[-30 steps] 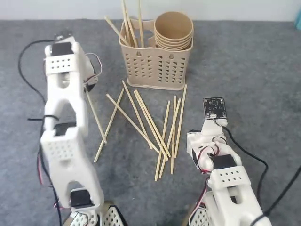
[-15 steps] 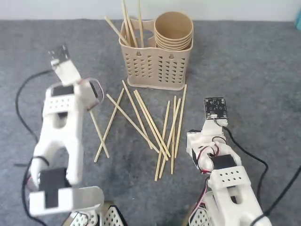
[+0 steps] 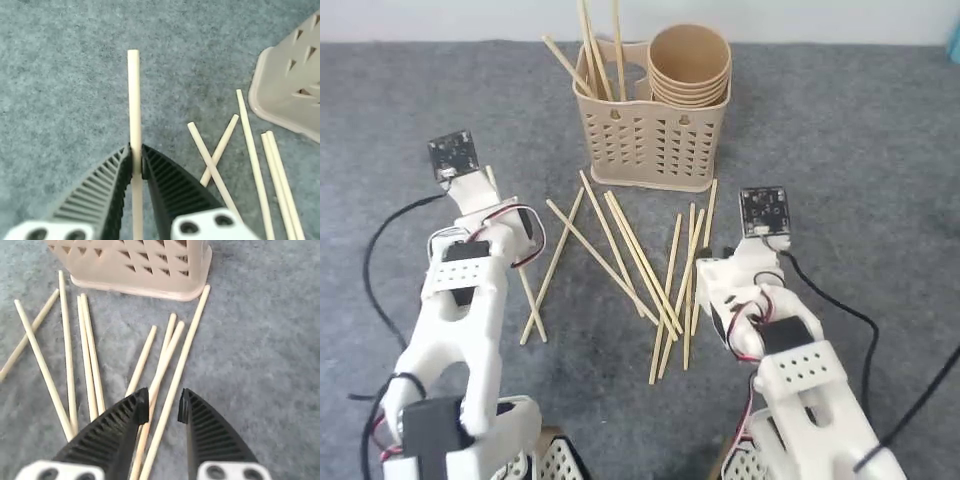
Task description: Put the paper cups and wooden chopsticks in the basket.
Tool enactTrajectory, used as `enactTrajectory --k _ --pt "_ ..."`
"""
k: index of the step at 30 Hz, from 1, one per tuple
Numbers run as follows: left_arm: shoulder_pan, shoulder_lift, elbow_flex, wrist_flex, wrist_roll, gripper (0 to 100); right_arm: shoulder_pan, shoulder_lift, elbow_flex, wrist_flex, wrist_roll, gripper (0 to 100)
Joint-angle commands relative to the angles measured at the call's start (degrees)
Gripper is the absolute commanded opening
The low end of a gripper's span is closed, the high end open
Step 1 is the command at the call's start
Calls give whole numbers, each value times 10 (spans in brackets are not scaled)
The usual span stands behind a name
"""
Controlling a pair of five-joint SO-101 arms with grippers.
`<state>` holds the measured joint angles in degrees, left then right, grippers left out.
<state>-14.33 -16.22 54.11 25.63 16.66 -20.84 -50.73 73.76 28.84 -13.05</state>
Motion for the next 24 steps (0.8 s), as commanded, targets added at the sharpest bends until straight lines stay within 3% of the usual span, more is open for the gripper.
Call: enactTrajectory --k 1,11,24 --pt "1 -33 -2 -16 -7 12 -2 116 -69 -65 -8 100" --pt "-18 -33 2 -37 -50 12 32 378 -171 -207 -9 98" --pt "-19 -31 2 -37 -51 12 29 411 -173 -242 -8 98"
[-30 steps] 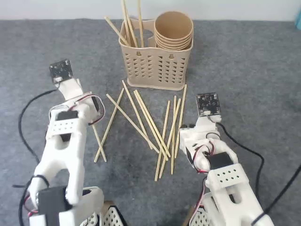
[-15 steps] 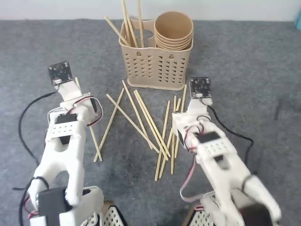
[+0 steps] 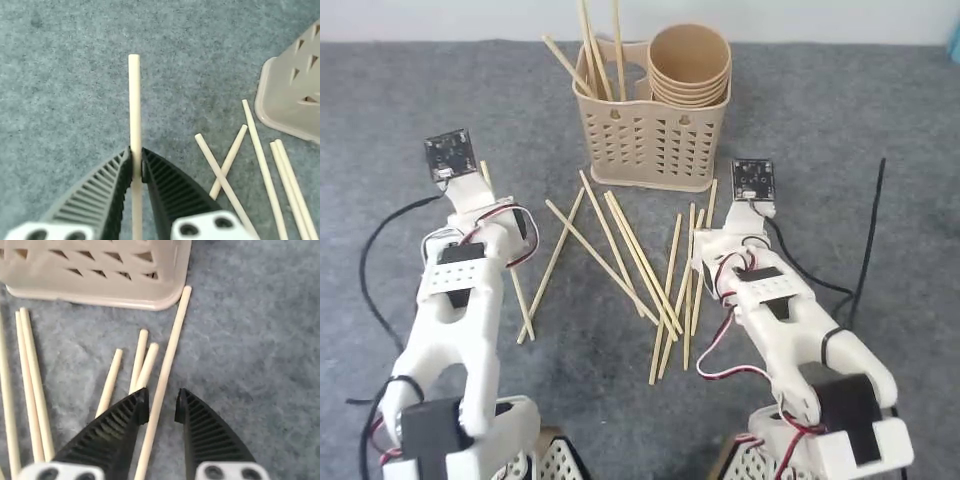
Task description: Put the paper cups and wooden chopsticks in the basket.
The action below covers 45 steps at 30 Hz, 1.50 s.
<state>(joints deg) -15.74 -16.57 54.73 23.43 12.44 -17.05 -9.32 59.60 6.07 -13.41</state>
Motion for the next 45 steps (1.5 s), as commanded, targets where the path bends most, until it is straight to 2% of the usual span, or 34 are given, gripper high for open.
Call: enactTrajectory --k 1,8,16,21,25,29,34,41,45 --pt "-5 -27 -4 -15 -9 12 -9 -3 -32 -15 -4 98" --pt "-6 -27 -3 -15 -9 12 -7 8 -35 -15 -4 98" --pt "-6 -27 -2 -15 -8 12 5 102 -151 86 -5 98" --pt "-6 -27 -2 -15 -9 12 5 116 -163 90 -5 96" --pt "-6 -27 -2 -15 -9 12 5 116 -162 92 -5 2" --pt "-6 -27 -2 -15 -9 12 5 117 -164 95 -4 42" --pt "-6 -27 -2 -14 -9 12 15 120 -168 96 -25 46" --pt "-6 -27 -2 -12 -8 12 17 166 -243 182 -27 98" --pt "-6 -27 -2 -12 -8 12 17 202 -300 240 -28 62"
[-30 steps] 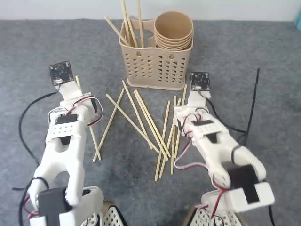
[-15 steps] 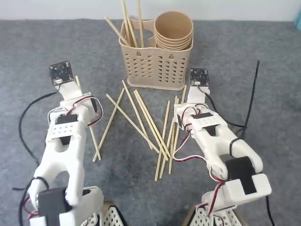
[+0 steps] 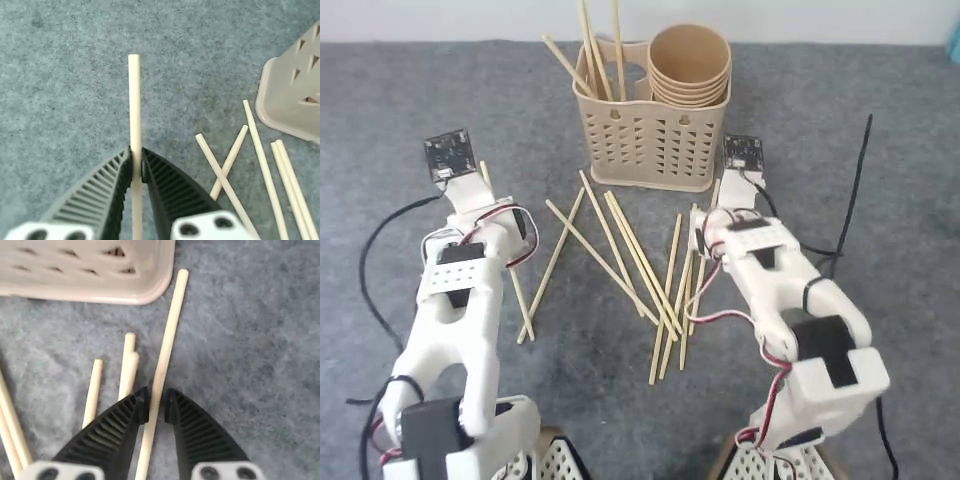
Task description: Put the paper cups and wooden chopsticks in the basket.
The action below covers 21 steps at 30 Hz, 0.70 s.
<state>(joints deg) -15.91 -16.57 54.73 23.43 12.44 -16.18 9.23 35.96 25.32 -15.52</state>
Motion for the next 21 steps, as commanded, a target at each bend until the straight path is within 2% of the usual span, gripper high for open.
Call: enactTrajectory --k 1,4,8,12,17,21 --pt "-4 -27 -2 -11 -8 12 8 22 -70 58 -7 46" --pt "-4 -27 -1 -11 -8 12 8 22 -73 65 -7 10" --pt "-4 -27 -1 -11 -8 12 12 21 -70 76 -7 9" --pt "-4 -27 -1 -11 -9 12 50 -24 -50 116 -7 9" --pt "-1 -26 0 -13 -9 12 109 -167 30 119 -3 9" --pt "0 -29 8 -25 -10 12 112 -330 119 118 38 9"
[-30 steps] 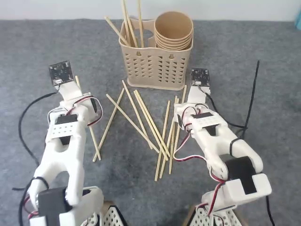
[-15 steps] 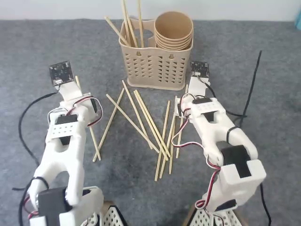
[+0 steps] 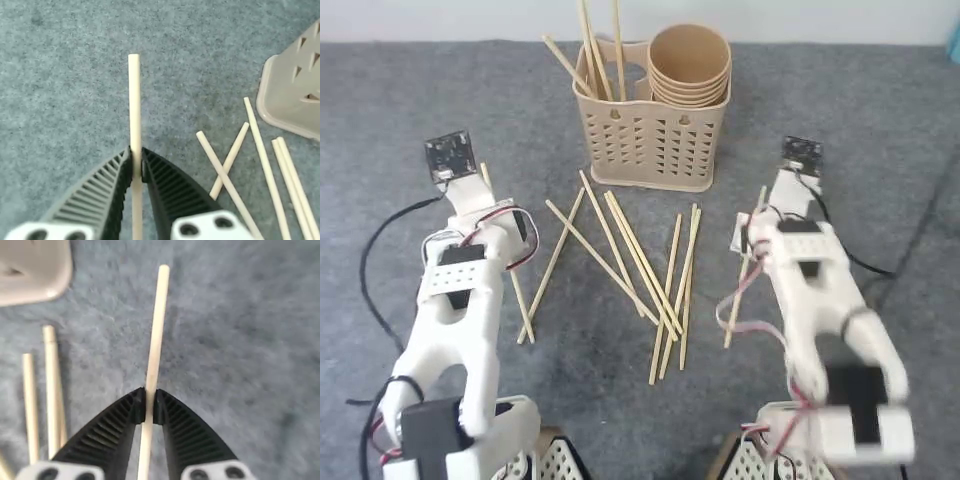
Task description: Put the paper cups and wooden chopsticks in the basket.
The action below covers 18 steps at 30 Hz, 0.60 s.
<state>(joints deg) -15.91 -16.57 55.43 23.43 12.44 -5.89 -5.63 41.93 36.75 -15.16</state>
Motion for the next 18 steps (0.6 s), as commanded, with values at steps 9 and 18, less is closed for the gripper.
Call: enactTrajectory --k 9,18 --pt "0 -33 18 -56 -11 12 10 -509 158 4 37 9" --pt "0 -33 27 -77 -41 12 -90 -661 158 -165 37 9"
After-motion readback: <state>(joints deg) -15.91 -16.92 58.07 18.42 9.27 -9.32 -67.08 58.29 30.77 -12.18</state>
